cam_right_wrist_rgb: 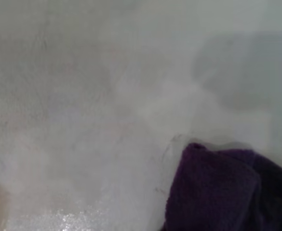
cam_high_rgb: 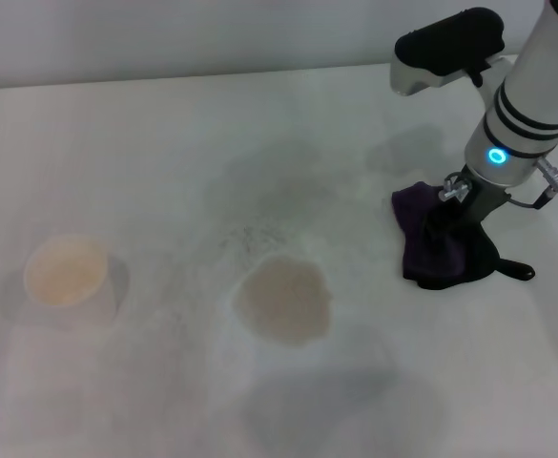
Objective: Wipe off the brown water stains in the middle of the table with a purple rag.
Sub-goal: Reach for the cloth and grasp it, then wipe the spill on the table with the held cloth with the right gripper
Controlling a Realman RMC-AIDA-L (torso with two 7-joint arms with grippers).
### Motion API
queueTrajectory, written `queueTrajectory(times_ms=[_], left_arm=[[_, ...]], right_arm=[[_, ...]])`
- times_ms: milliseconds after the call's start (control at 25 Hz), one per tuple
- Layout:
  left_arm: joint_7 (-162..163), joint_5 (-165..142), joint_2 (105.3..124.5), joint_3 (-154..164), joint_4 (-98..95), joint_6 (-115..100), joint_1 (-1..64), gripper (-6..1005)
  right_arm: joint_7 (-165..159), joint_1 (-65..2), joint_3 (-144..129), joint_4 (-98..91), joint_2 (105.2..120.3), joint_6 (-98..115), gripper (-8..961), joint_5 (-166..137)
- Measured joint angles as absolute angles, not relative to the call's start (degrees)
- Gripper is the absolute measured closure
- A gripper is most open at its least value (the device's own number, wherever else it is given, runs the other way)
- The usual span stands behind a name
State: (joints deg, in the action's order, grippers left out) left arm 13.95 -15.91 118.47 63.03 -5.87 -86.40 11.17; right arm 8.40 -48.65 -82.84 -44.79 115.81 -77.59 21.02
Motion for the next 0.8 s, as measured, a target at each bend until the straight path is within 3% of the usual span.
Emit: queueTrajectory(times_ms=[240,440,800], left_arm=[[13.57,-15.91,118.53,63.09,-5.82,-86.40,11.17,104],[13.50,-15.91,118.63,63.03,-5.80,-86.40,11.16,104],[13.51,-15.90,118.70,63.05,-5.80,-86.40,11.27,107]], right_arm=[[8.51,-48.15,-83.40,-46.33,115.97,-77.65,598,21.28],[8.51,-48.04,-84.57,-46.57,116.02,-77.64,817,21.33],[8.55,-48.43,-89.11,-47.78,116.11,-76.46,855,27.04]])
